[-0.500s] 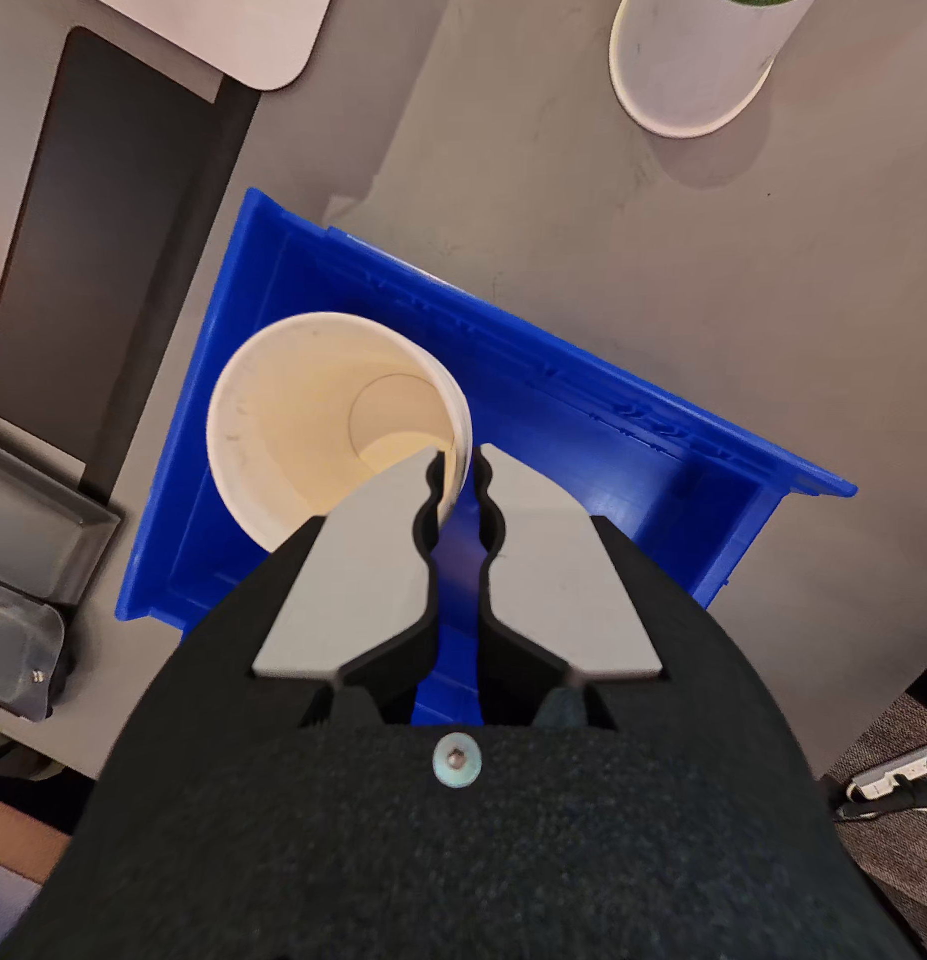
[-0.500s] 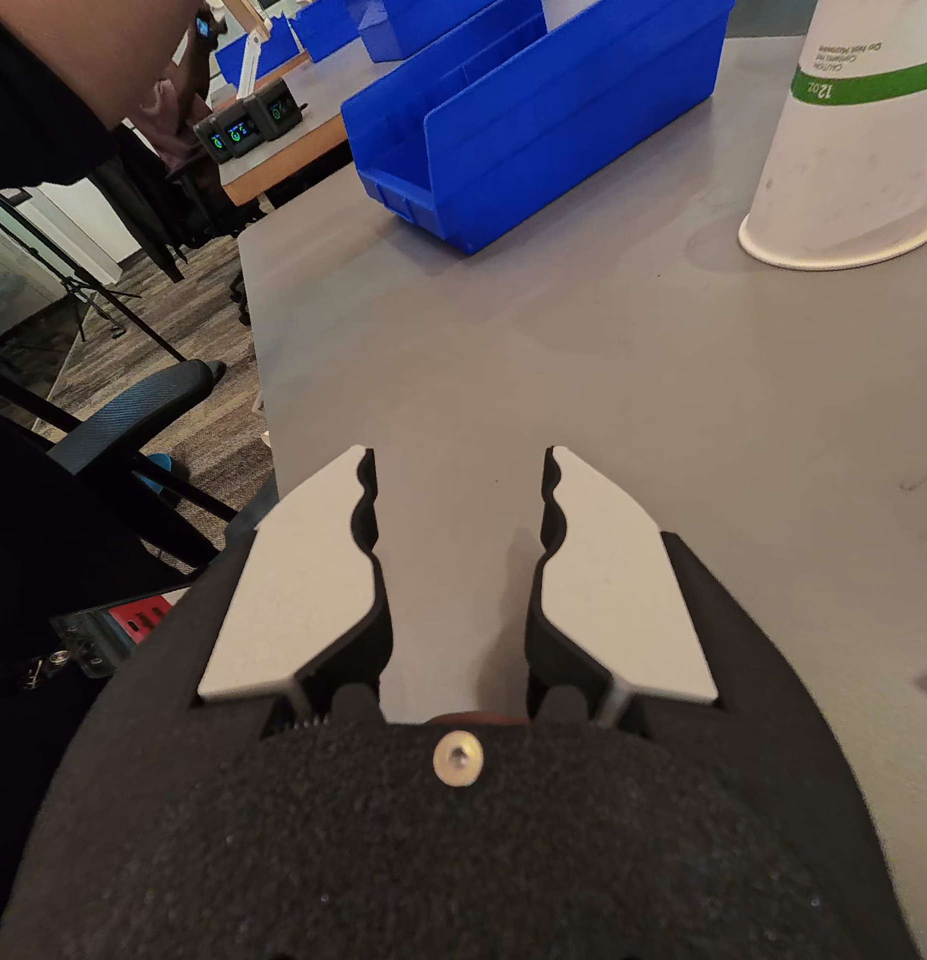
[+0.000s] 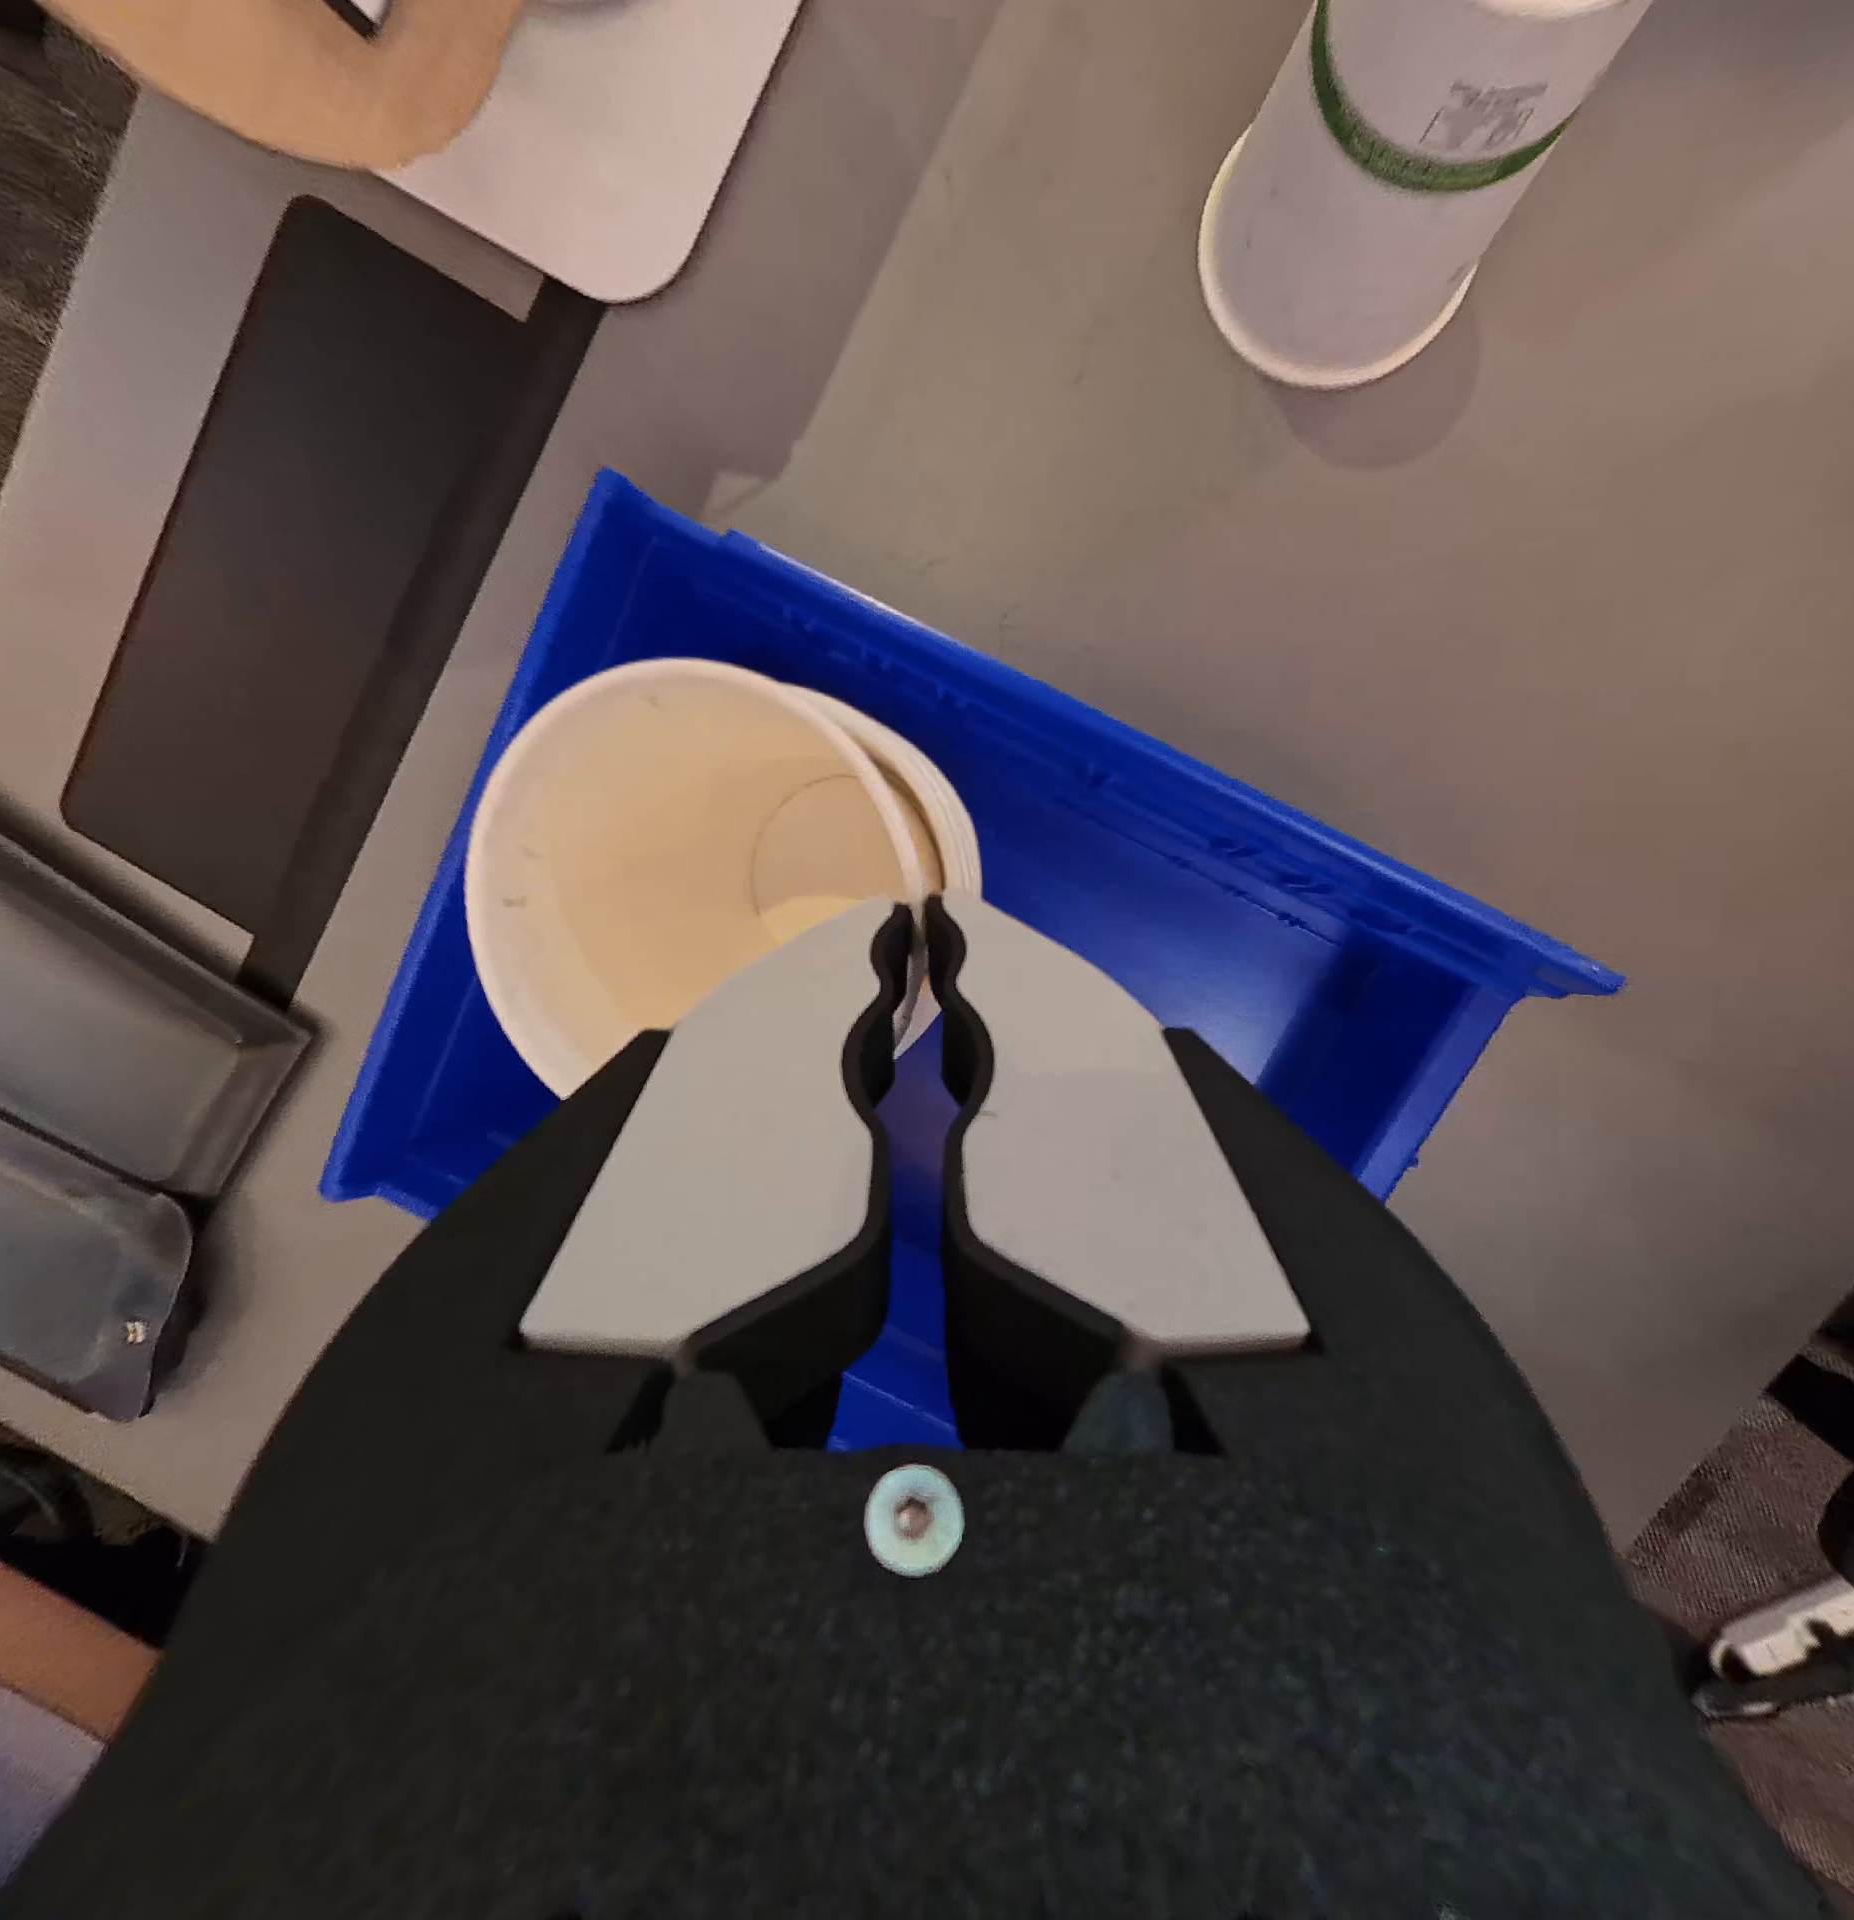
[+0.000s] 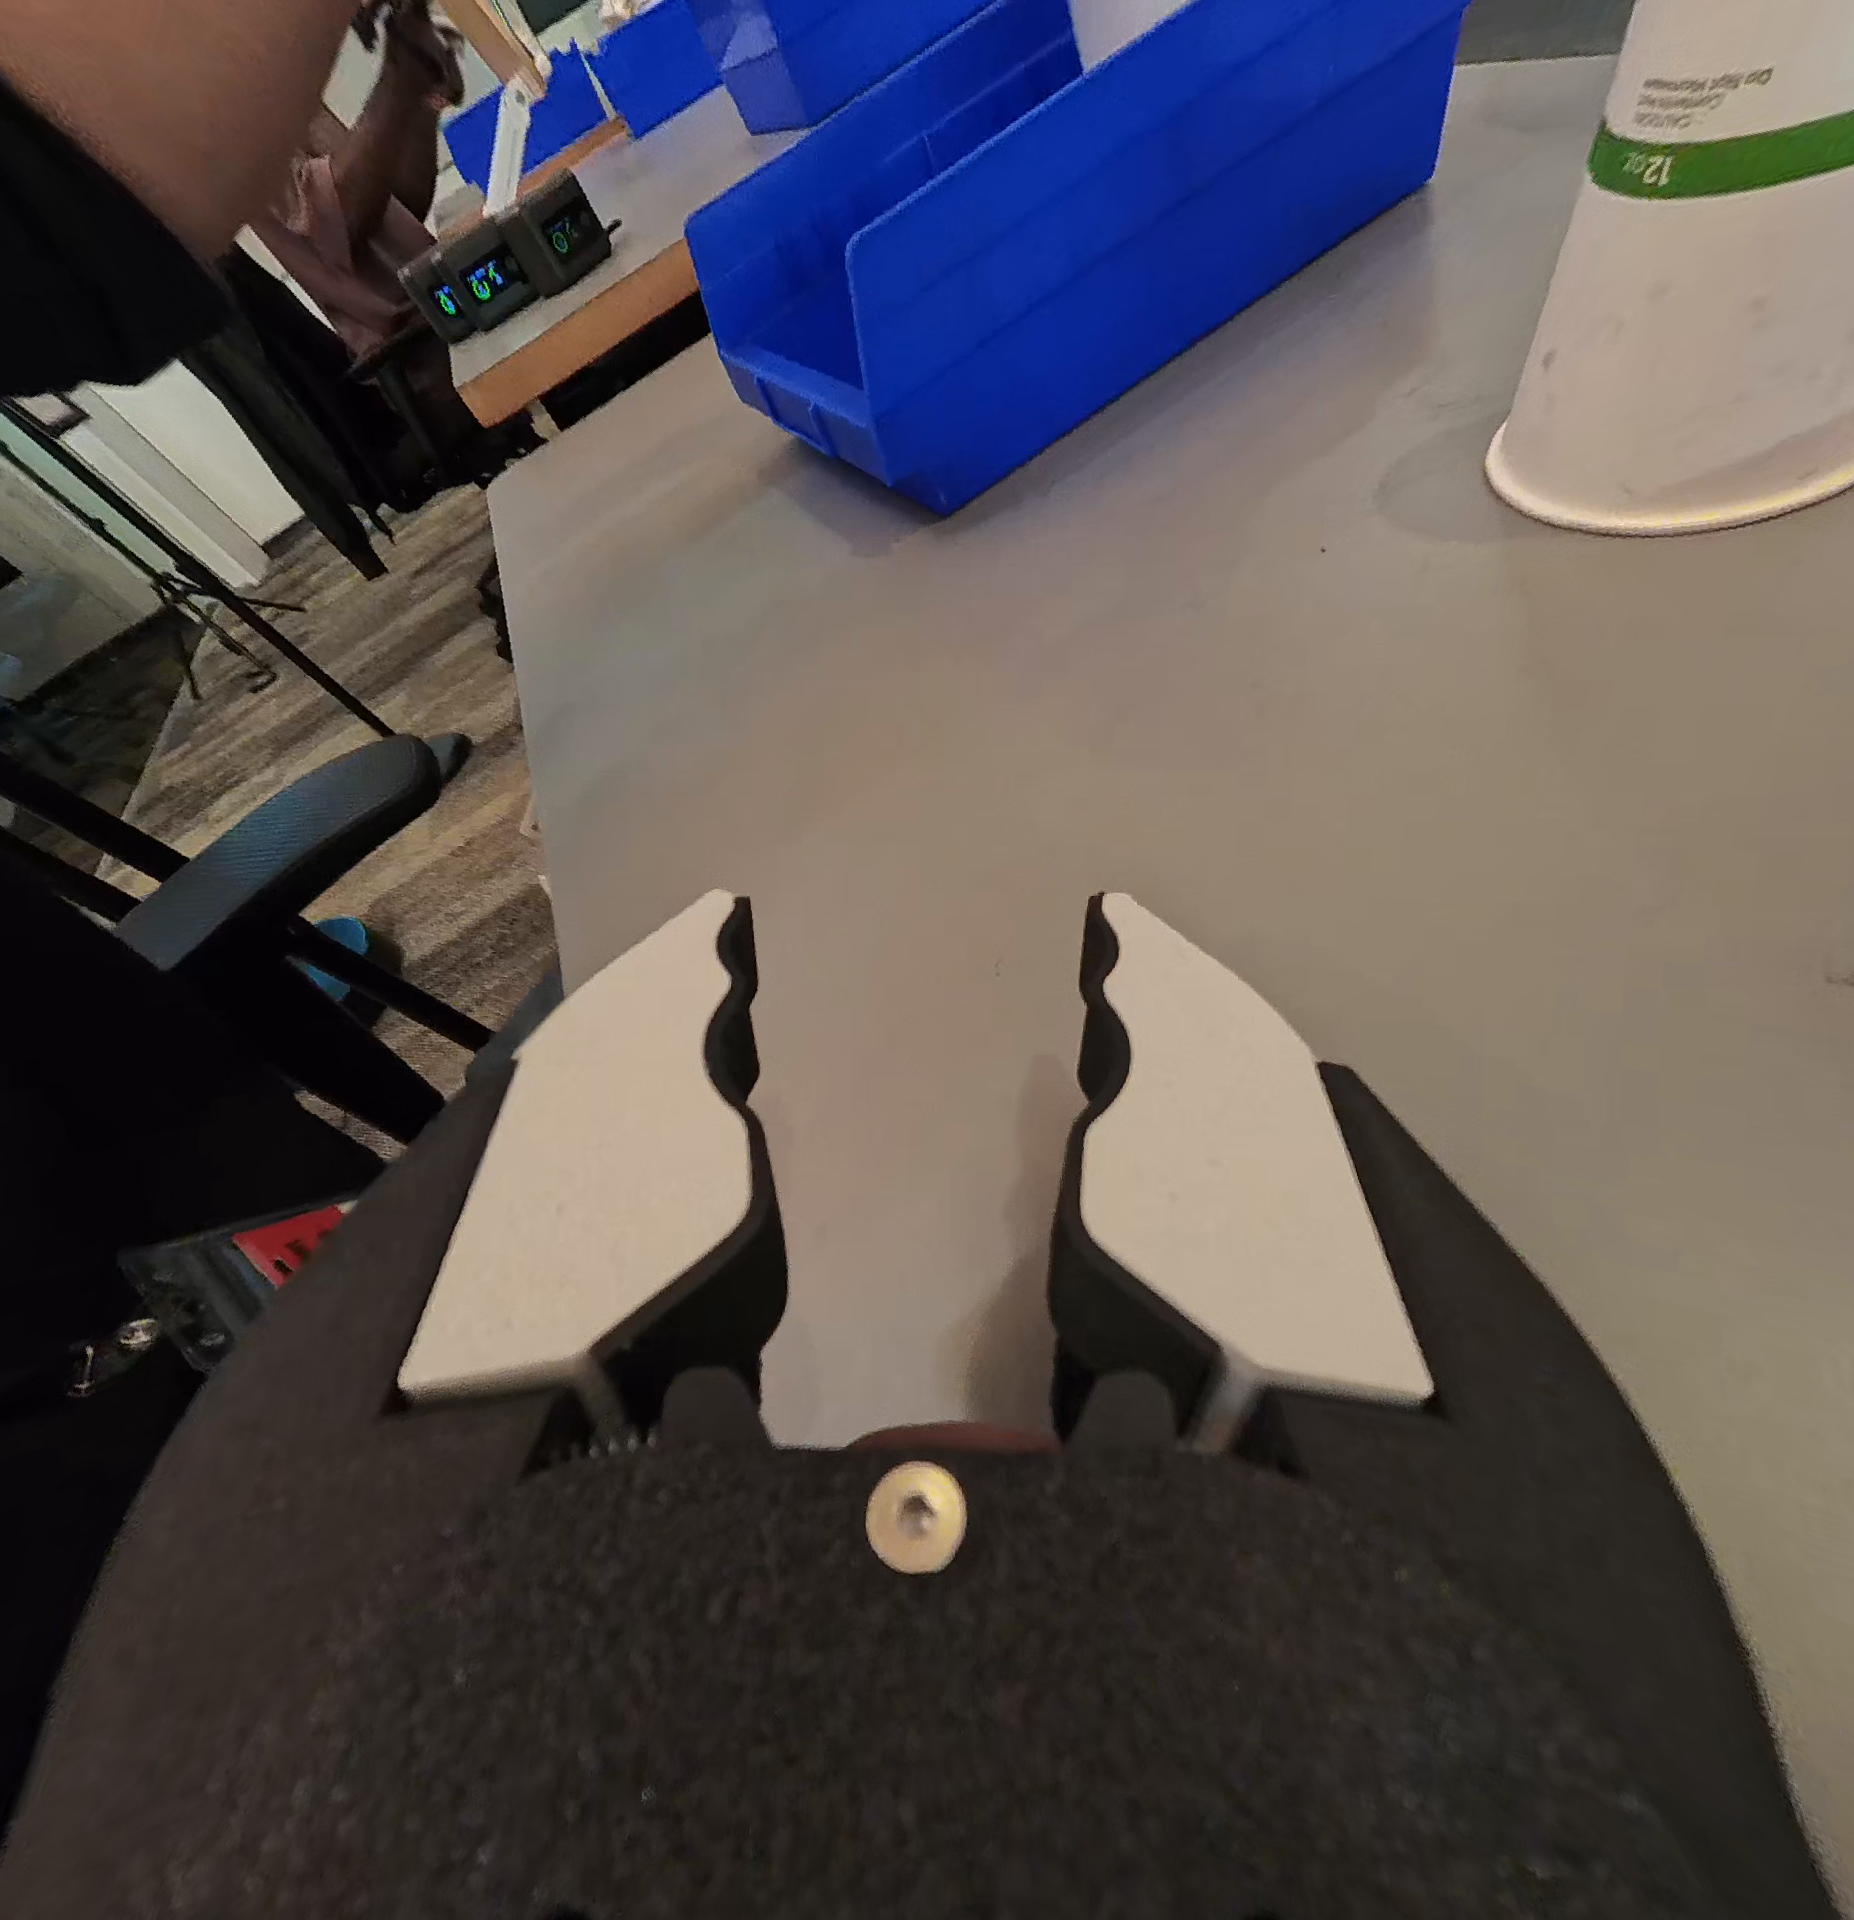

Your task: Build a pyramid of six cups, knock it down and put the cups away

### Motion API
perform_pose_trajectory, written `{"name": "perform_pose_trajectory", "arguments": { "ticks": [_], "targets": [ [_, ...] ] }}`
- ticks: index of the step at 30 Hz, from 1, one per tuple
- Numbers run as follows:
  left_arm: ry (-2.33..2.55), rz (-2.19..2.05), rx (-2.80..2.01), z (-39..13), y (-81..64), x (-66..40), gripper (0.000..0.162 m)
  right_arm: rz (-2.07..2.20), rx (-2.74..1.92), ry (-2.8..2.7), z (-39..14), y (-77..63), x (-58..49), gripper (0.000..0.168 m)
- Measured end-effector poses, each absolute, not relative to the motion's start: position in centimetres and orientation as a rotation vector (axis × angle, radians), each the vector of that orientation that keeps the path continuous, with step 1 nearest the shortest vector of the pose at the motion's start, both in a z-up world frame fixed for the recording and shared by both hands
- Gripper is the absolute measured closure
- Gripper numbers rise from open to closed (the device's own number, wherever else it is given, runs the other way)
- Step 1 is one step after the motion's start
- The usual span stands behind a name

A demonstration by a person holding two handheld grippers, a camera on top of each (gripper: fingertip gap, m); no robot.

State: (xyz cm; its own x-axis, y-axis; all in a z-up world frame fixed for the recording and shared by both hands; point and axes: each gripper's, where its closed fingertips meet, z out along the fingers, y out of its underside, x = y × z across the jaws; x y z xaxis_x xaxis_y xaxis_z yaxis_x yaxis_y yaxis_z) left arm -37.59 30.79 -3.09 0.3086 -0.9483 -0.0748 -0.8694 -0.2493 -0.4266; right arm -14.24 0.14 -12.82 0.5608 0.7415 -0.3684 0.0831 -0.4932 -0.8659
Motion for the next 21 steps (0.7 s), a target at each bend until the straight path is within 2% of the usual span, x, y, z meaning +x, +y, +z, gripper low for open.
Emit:
{"name": "perform_pose_trajectory", "arguments": {
  "ticks": [4, 7, 12, 15, 21],
  "targets": [
    [1.514, -0.286, -2.127, 0.7, 30.8, -38.1, 0.159, 1.021, -1.885, -0.608, -11.6, 1.3, -14.2, 0.109],
    [1.333, -0.418, -1.981, 5.9, 29.8, -37.4, 0.159, 1.065, -1.783, -0.545, -9.3, 3.0, -14.3, 0.106],
    [0.961, -0.789, -1.653, 13.9, 23.7, -34.1, 0.160, 1.122, -1.564, -0.485, -4.2, 6.7, -15.6, 0.081],
    [0.802, -1.020, -1.535, 14.9, 18.8, -30.7, 0.160, 1.193, -1.445, -0.464, -1.2, 9.2, -16.8, 0.070],
    [0.791, -1.310, -1.425, 12.6, 10.1, -22.9, 0.160, 1.364, -1.284, -0.402, 3.4, 11.2, -16.6, 0.055]
  ]
}}
